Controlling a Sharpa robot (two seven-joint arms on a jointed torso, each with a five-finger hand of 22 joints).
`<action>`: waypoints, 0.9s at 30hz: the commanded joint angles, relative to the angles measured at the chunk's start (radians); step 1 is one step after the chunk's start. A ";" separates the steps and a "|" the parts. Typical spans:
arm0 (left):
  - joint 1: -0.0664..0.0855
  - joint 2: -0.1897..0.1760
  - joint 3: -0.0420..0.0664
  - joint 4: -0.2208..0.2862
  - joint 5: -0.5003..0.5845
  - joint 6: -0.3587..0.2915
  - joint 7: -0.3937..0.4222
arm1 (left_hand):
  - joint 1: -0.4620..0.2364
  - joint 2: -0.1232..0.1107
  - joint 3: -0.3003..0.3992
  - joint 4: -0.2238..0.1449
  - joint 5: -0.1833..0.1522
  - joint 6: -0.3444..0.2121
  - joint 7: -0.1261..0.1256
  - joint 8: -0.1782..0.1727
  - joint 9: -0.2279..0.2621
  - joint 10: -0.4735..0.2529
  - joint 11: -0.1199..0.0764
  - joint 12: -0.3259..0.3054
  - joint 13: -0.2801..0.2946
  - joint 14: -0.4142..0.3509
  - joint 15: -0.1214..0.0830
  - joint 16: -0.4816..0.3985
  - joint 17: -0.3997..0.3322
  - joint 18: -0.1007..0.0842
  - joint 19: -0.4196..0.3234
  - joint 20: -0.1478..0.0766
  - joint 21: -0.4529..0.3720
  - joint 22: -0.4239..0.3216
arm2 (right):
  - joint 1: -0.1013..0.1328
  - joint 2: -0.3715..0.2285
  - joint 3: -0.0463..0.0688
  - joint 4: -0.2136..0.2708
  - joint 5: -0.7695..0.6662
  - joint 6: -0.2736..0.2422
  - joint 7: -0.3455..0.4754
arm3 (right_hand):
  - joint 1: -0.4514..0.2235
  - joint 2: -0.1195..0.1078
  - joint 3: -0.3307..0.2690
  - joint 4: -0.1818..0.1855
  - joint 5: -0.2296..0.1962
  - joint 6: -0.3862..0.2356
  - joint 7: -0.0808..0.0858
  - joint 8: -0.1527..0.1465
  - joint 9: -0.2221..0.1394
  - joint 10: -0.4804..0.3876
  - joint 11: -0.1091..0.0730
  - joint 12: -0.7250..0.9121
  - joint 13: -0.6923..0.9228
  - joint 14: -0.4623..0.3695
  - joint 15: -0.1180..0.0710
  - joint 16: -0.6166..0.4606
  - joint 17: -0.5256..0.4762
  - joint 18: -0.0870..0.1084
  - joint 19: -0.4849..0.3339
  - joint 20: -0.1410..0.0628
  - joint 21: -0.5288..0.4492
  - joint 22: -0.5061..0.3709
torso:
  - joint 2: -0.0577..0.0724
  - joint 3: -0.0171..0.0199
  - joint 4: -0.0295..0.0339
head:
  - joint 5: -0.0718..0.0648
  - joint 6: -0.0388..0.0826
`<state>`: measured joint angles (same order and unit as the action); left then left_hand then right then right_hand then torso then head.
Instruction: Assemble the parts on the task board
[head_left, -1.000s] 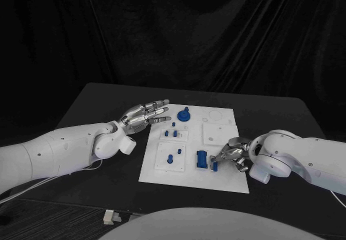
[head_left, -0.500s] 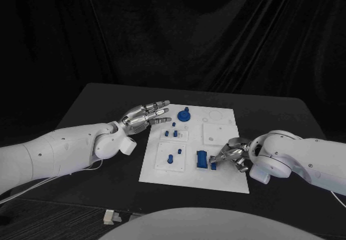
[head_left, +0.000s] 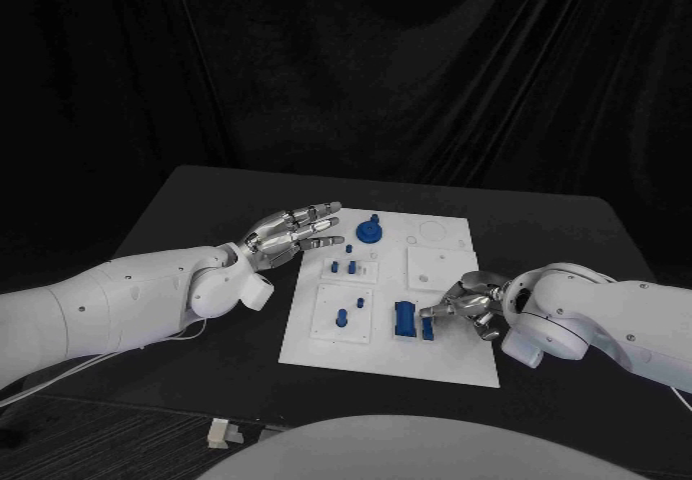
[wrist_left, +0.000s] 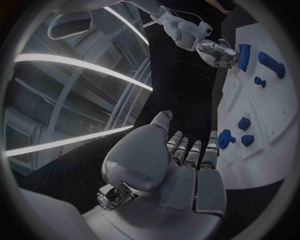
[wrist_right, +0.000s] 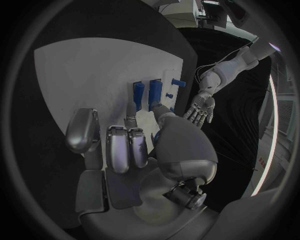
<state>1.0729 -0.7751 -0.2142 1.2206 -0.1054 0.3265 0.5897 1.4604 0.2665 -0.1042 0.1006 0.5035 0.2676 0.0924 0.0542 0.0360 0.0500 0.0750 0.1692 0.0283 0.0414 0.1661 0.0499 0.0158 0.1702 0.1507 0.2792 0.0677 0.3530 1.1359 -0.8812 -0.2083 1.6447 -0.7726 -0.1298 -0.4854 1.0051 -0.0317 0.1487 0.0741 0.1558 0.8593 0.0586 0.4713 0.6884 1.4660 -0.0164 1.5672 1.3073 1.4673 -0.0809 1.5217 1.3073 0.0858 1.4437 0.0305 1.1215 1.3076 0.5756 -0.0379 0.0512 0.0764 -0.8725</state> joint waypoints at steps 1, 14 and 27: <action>-0.001 -0.001 0.001 0.003 0.007 0.011 0.009 | -0.007 0.005 0.005 -0.001 0.004 0.000 0.006 0.005 0.001 -0.001 0.007 0.004 0.001 0.001 0.008 0.003 0.001 0.008 0.002 0.006 -0.003 0.000 | -0.001 -0.026 0.000 0.031 -0.090 -0.095 0.078 | -0.004 -0.002 -0.010 0.000 -0.006 -0.002 -0.003 0.011 0.004 0.105 -0.004 0.004 0.263 0.078 -0.002 -0.002 0.126 0.005 -0.005 -0.003 -0.001 0.143 | 0.001 -0.0001 0.0005 | 0.002 0.000; -0.001 -0.013 0.001 0.009 0.007 0.006 0.011 | -0.008 0.006 0.008 -0.002 0.004 0.004 0.007 0.006 0.002 0.000 0.007 0.006 0.001 0.002 0.009 0.004 0.002 0.008 0.003 0.006 -0.003 0.002 | -0.014 -0.078 0.000 0.097 -0.291 0.002 0.096 | 0.126 -0.015 -0.076 0.000 -0.071 -0.079 -0.043 0.348 0.292 0.105 -0.038 0.004 0.263 0.079 -0.030 0.001 0.133 0.004 -0.001 -0.027 0.000 0.145 | 0.001 0.0004 0.0018 | -0.002 0.000; -0.002 -0.014 0.001 0.009 0.007 0.007 0.009 | -0.008 0.006 0.008 -0.002 0.004 0.004 0.007 0.006 0.002 0.000 0.007 0.006 0.001 0.002 0.009 0.004 0.002 0.008 0.003 0.006 -0.003 0.002 | -0.034 -0.083 0.000 0.092 -0.312 0.054 0.073 | 0.137 -0.042 -0.095 0.075 -0.100 0.087 -0.066 0.620 0.546 0.105 -0.056 0.004 0.263 0.079 -0.044 0.001 0.134 0.004 0.000 -0.040 -0.002 0.145 | 0.003 0.0007 -0.0029 | -0.002 0.000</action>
<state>1.0723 -0.7900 -0.2142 1.2271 -0.1054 0.3262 0.5883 1.4604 0.2665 -0.1015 0.0979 0.5034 0.2682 0.0931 0.0542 0.0370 0.0500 0.0750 0.1692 0.0283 0.0414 0.1661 0.0500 0.0157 0.1702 0.1507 0.2792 0.0677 0.3532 1.1054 -0.9641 -0.2085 1.7372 -1.0578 -0.1139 -0.4008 1.1439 -0.0646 0.0512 0.1450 0.0590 0.9410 -0.0074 1.0877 1.2309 1.4681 -0.0652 1.5673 1.3073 1.4660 -0.1188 1.5217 1.3074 0.0857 1.4421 -0.0036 1.1209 1.3073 0.5787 -0.0375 0.0499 0.0739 -0.8725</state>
